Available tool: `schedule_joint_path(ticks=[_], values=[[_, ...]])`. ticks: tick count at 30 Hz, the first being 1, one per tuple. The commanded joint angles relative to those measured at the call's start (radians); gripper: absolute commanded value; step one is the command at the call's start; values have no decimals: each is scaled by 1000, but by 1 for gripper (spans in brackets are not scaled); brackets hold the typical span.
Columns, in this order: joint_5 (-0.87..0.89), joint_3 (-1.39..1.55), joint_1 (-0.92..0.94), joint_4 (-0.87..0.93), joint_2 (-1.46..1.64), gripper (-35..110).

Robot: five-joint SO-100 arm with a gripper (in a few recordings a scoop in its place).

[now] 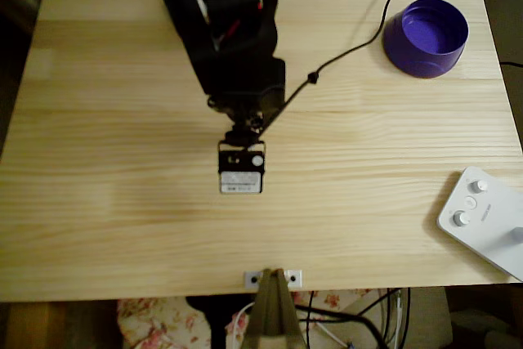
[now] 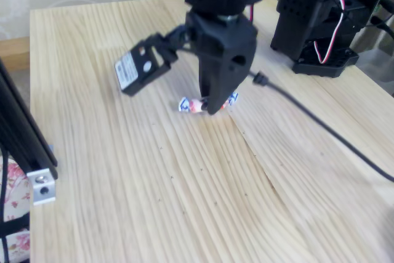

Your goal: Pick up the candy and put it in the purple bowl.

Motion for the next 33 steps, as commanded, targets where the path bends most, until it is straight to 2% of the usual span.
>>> schedule_joint_path(ticks=[1,18,27,33], values=[[3,-57,-5,37,176,-1],[-12,-123,-107,318,632,-1],[-8,-170,-350,325,775,-1],[-72,-192,-520,236,818,-1]])
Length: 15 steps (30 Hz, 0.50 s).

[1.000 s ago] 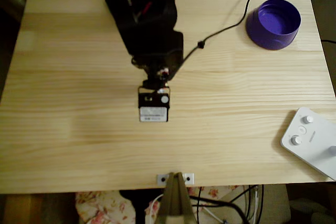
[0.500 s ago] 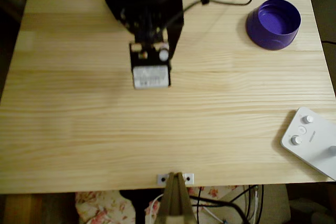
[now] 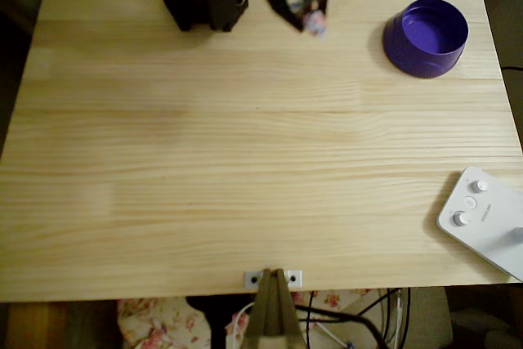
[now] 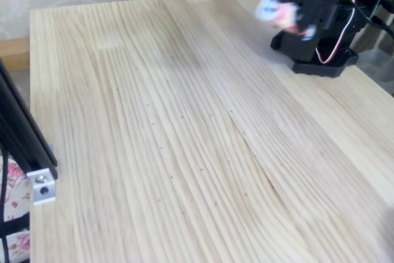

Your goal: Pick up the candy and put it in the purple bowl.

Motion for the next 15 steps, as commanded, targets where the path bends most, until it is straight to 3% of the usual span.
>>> schedule_joint_path(ticks=[1,15], values=[[-40,-94,-126,-77,57,-1],[-202,-92,-416,-387,-51,-1]])
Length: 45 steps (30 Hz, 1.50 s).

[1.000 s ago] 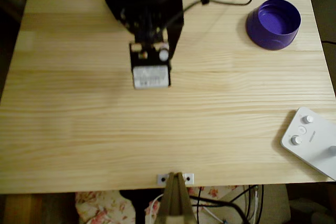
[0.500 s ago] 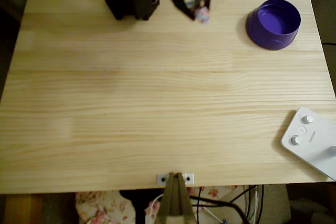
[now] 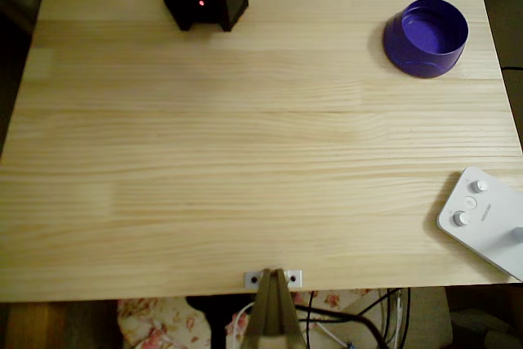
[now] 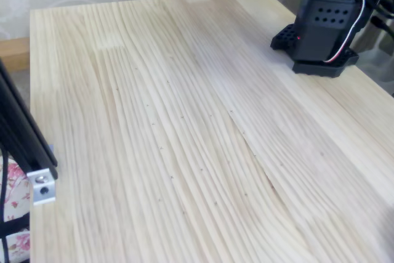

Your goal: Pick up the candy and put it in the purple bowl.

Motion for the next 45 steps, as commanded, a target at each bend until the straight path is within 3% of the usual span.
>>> schedule_joint_path(ticks=[1,11,26,45], values=[[-37,-92,-86,-107,-25,-1],[-138,-133,-262,-299,-249,-1],[-175,-252,-319,-522,-652,-1],[-169,-316,-284,-565,-861,-1]])
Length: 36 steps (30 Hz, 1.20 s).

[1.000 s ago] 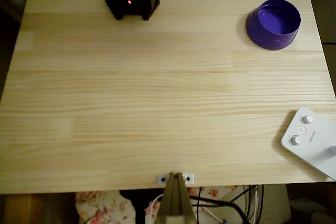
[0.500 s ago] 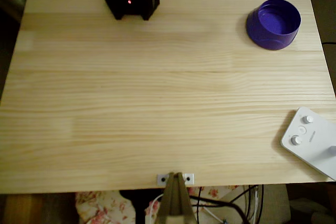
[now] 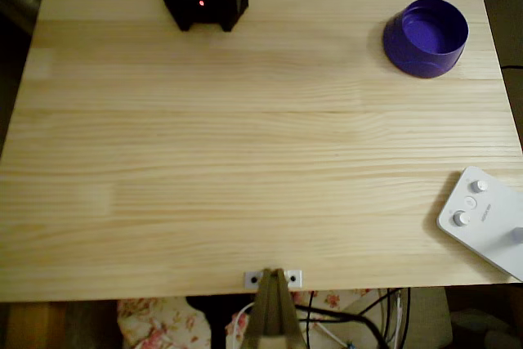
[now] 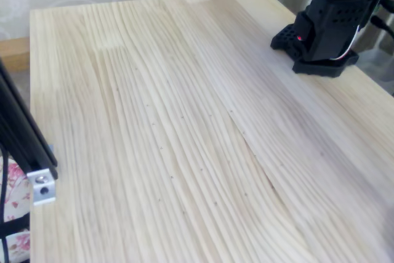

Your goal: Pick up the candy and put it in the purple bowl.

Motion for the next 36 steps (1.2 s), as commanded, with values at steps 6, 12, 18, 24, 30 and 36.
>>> schedule_joint_path(ticks=[6,12,18,24,30,36], values=[[12,-118,11,11,0,2],[20,-91,15,26,21,3],[29,-75,21,55,51,9],[41,-55,23,75,86,16],[44,-44,25,94,109,19],[44,-43,37,114,140,19]])
